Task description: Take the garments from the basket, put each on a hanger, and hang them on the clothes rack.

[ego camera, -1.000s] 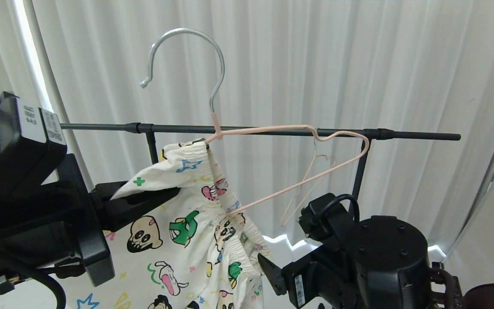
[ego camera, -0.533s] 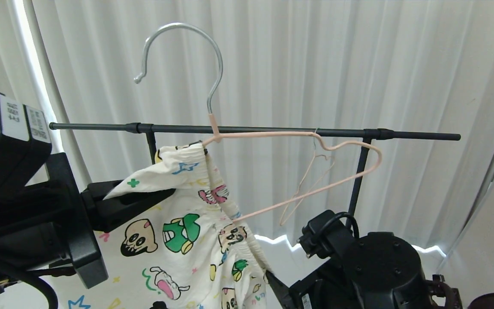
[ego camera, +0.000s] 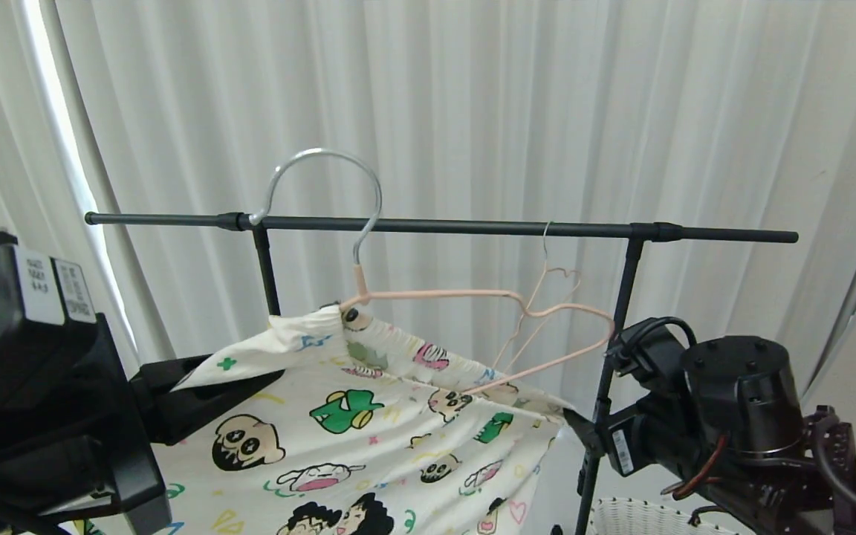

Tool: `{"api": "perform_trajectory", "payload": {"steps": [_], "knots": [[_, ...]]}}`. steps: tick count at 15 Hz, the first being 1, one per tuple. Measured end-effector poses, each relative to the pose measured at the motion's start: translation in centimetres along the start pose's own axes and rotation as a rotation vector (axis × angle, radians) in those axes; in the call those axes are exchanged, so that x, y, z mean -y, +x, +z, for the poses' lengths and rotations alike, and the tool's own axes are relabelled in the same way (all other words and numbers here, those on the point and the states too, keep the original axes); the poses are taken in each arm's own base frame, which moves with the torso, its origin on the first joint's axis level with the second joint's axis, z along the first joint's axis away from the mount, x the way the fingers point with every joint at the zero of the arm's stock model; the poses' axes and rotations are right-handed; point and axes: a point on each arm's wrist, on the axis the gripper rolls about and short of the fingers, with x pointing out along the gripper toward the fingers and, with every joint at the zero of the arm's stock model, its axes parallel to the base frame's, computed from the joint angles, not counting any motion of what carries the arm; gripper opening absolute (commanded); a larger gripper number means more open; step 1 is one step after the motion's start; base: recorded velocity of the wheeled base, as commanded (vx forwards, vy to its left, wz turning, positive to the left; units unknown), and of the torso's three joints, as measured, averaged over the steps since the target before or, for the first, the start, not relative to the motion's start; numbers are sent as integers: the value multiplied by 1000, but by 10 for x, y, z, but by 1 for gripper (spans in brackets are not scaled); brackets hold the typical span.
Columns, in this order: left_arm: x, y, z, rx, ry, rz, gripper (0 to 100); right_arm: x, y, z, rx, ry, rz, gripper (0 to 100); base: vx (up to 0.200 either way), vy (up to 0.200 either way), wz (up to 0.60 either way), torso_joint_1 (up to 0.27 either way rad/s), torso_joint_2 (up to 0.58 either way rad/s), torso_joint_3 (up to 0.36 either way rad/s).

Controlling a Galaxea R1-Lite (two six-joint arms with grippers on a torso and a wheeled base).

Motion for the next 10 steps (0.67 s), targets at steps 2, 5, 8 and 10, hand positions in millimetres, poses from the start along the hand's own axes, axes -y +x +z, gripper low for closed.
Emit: {"api": "perform_trajectory", "payload": {"steps": [2,5,8,10], "knots": [[6,-6,-12,-27,1,-7,0,13,0,4,10,9,-37,100,0,0,0,0,0,0],[14,-11,-26,-58,-6,-24,0,18,-3,9,35,0,-35,100,0,0,0,0,0,0],[23,-11,-43,-131,-25,-70,0,20,-11,16,71,-29,14,100,0,0,0,0,0,0],[27,-9,-52,-182,-38,-93,0,22,-17,21,101,-50,46,100,0,0,0,0,0,0]]}}
